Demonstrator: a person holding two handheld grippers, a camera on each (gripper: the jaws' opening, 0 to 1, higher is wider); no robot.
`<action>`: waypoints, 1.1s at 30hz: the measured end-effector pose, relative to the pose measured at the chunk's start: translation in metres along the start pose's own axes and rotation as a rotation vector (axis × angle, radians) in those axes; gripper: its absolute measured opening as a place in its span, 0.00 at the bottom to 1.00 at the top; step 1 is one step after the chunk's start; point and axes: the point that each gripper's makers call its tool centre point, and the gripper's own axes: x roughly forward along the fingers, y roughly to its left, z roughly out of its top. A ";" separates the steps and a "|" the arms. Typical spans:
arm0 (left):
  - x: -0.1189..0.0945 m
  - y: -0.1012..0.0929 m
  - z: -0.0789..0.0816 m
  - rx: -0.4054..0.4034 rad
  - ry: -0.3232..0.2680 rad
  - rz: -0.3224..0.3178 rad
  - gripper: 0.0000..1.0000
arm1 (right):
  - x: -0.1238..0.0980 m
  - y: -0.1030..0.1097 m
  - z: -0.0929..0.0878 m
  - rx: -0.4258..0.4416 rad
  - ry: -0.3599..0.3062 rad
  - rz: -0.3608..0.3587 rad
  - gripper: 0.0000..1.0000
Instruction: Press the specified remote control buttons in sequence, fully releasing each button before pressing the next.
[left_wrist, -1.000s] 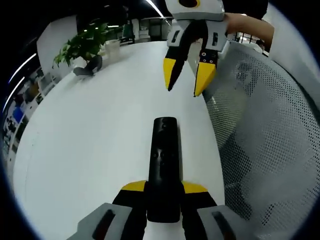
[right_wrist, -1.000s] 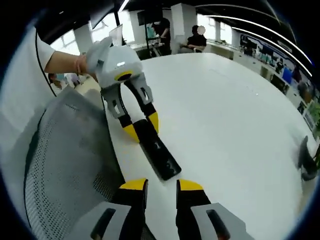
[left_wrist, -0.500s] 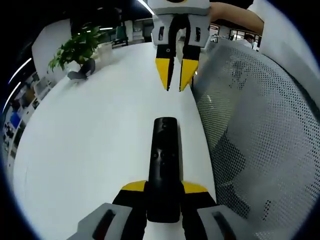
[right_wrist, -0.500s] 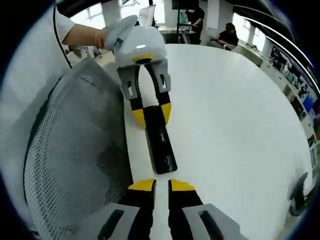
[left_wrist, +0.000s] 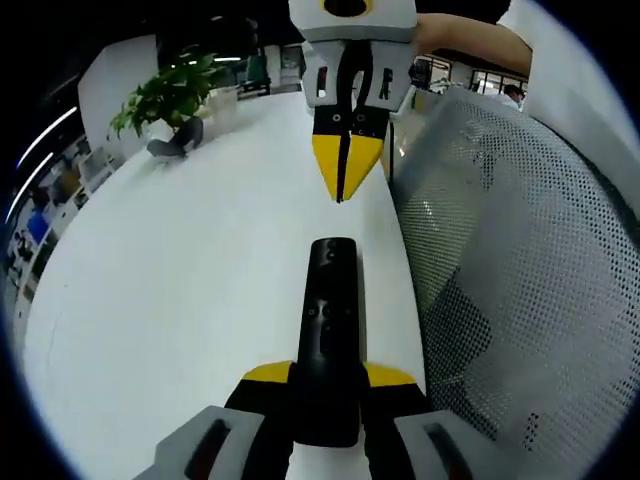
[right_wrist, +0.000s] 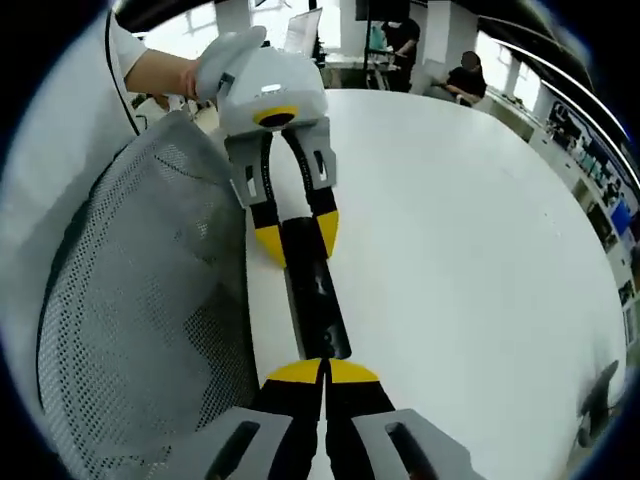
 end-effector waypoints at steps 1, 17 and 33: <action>0.000 0.000 0.000 -0.002 0.000 0.001 0.24 | 0.003 -0.001 0.001 0.004 -0.004 0.002 0.00; 0.001 0.000 0.000 -0.009 0.010 0.004 0.24 | 0.031 -0.003 -0.012 -0.053 0.093 0.009 0.00; 0.001 0.001 0.001 -0.023 0.031 0.016 0.25 | 0.028 -0.005 -0.009 0.111 -0.057 -0.083 0.00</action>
